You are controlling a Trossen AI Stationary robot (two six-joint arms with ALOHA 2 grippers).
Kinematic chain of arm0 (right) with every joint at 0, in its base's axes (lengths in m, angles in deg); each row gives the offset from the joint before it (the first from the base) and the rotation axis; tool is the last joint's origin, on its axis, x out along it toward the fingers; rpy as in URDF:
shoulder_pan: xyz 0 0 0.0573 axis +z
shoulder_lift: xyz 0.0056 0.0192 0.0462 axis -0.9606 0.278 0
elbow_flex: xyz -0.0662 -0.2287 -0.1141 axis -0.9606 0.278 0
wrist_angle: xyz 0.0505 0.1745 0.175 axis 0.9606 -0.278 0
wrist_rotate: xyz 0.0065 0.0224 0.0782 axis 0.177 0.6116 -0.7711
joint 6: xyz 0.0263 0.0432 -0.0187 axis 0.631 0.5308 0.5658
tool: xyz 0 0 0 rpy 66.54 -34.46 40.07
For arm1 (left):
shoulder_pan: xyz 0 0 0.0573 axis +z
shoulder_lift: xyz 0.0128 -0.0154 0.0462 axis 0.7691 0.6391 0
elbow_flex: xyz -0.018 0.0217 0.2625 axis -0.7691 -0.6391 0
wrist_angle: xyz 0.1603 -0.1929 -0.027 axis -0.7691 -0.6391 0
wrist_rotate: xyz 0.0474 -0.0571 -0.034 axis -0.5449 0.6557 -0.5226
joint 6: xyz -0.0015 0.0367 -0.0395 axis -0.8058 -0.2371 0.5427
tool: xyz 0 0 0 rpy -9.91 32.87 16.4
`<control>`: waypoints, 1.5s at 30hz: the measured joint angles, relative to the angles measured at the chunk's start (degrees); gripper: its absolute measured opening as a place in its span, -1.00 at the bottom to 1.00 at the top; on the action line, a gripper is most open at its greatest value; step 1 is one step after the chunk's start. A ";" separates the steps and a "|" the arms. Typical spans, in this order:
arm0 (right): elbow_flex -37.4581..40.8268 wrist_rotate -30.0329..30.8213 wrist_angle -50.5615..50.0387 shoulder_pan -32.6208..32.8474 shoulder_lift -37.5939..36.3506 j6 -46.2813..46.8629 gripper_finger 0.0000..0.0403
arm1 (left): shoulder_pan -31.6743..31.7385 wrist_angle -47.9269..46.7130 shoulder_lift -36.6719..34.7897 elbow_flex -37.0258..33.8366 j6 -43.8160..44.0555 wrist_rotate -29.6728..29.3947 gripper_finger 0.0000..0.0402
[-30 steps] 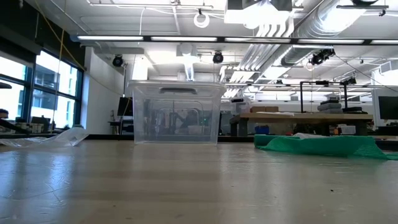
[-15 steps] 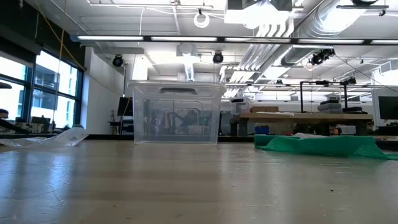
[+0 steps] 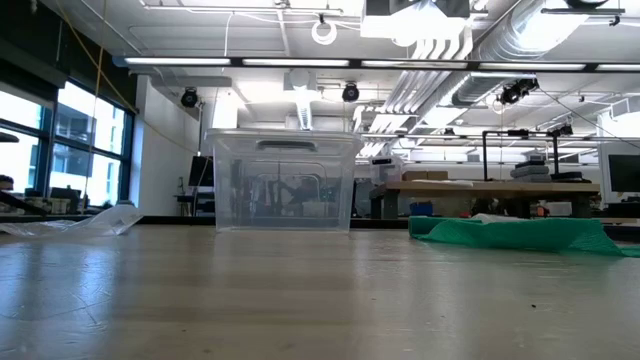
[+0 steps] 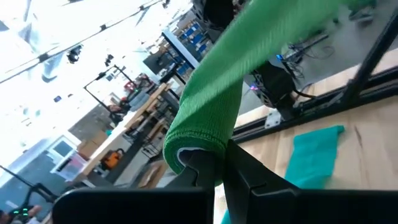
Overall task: Roll bandage
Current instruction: Roll the green bandage
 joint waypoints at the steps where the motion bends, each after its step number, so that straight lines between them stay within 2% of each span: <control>1: -0.01 1.99 -1.87 0.12 0.00 1.28 -0.98 | -0.21 0.88 0.00 0.00 -1.22 -0.42 -0.98; 5: -0.02 5.69 -8.87 -0.20 0.00 6.68 -0.83 | -0.60 2.48 -0.02 0.00 -3.71 -0.84 -0.98; 10: -0.02 6.72 -13.34 -0.78 -0.20 9.05 -0.43 | -1.65 2.48 -0.04 0.00 -5.33 -0.89 -0.98; 14: -0.02 8.63 -21.50 -0.78 -3.36 10.01 -0.13 | -3.06 2.73 -0.04 0.00 -6.56 -0.84 -0.98; 17: -0.02 12.55 -28.25 -0.20 -6.88 13.80 -0.02 | -4.04 3.32 -0.04 0.00 -6.92 -0.80 -0.98; 20: -0.04 12.77 -31.94 0.74 -8.88 13.58 0.01 | -4.82 4.01 -0.09 0.00 -8.55 -0.13 -0.98; 25: -0.04 3.05 -35.82 2.28 -9.45 9.12 0.01 | -5.60 6.38 -0.10 0.02 -10.88 0.76 -0.98; 27: -0.04 2.51 -36.45 2.71 -9.42 8.99 0.01 | -5.85 7.12 -0.11 0.02 -11.65 1.58 -0.98; 28: -0.04 4.78 -36.33 2.89 -9.42 9.19 0.01 | -5.98 7.19 -0.11 0.02 -12.01 2.02 -0.98; 32: -0.04 21.45 -35.89 3.51 -9.42 11.99 0.01 | -6.26 7.61 -0.11 0.02 -13.04 3.65 -0.98; 34: -0.04 23.39 -34.83 3.36 -9.42 12.66 0.01 | -6.29 7.52 -0.11 0.02 -13.45 4.31 -0.97; 36: -0.04 21.52 -32.62 2.95 -9.36 11.83 0.01 | -6.27 7.57 -0.11 0.02 -13.45 5.22 -0.96; 40: -0.04 21.78 -27.51 2.03 -7.70 10.54 0.01 | -6.25 7.63 -0.11 0.02 -13.41 6.99 -0.95; 45: -0.04 12.11 -22.42 0.42 -3.09 10.24 -0.07 | -6.25 8.01 -0.11 0.02 -13.01 7.22 -0.95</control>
